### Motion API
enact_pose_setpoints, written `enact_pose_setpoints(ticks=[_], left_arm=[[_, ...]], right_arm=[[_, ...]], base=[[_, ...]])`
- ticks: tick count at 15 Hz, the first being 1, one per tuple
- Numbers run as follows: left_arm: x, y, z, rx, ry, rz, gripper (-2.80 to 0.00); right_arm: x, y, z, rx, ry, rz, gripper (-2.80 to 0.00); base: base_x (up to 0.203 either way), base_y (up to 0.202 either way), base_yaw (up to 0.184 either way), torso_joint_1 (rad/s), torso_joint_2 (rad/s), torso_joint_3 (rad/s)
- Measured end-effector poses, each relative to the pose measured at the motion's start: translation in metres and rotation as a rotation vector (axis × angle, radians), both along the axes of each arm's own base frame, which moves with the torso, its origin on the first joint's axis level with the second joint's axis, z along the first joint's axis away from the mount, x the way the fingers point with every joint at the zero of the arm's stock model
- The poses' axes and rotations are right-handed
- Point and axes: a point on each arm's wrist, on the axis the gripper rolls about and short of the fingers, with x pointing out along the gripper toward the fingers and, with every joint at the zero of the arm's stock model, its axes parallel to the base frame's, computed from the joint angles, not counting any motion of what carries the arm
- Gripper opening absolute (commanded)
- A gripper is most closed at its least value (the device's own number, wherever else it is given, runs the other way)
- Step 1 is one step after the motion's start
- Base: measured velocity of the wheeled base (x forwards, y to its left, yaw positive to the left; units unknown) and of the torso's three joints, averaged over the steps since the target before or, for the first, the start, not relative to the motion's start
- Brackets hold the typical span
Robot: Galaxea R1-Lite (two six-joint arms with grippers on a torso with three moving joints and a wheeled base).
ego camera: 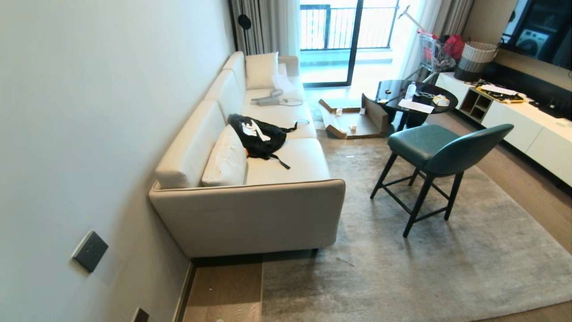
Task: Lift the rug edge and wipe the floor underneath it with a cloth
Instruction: Pick up the rag
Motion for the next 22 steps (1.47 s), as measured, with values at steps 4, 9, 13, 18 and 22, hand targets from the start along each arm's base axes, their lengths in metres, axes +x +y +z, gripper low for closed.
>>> enact_pose_setpoints(ticks=[4, 9, 13, 18, 22], left_arm=[[0.0, 0.0, 0.0, 0.0, 0.0, 0.0, -2.8], [0.0, 0.0, 0.0, 0.0, 0.0, -0.001, -2.8], [0.0, 0.0, 0.0, 0.0, 0.0, 0.0, -2.8], [0.0, 0.0, 0.0, 0.0, 0.0, -0.001, -2.8], [0.0, 0.0, 0.0, 0.0, 0.0, 0.0, -2.8]], right_arm=[[0.0, 0.0, 0.0, 0.0, 0.0, 0.0, -2.8], [0.0, 0.0, 0.0, 0.0, 0.0, 0.0, -2.8], [0.0, 0.0, 0.0, 0.0, 0.0, 0.0, -2.8], [0.0, 0.0, 0.0, 0.0, 0.0, 0.0, -2.8], [0.0, 0.0, 0.0, 0.0, 0.0, 0.0, -2.8]], base=[[0.0, 0.0, 0.0, 0.0, 0.0, 0.0], [0.0, 0.0, 0.0, 0.0, 0.0, 0.0], [0.0, 0.0, 0.0, 0.0, 0.0, 0.0], [0.0, 0.0, 0.0, 0.0, 0.0, 0.0], [0.0, 0.0, 0.0, 0.0, 0.0, 0.0]])
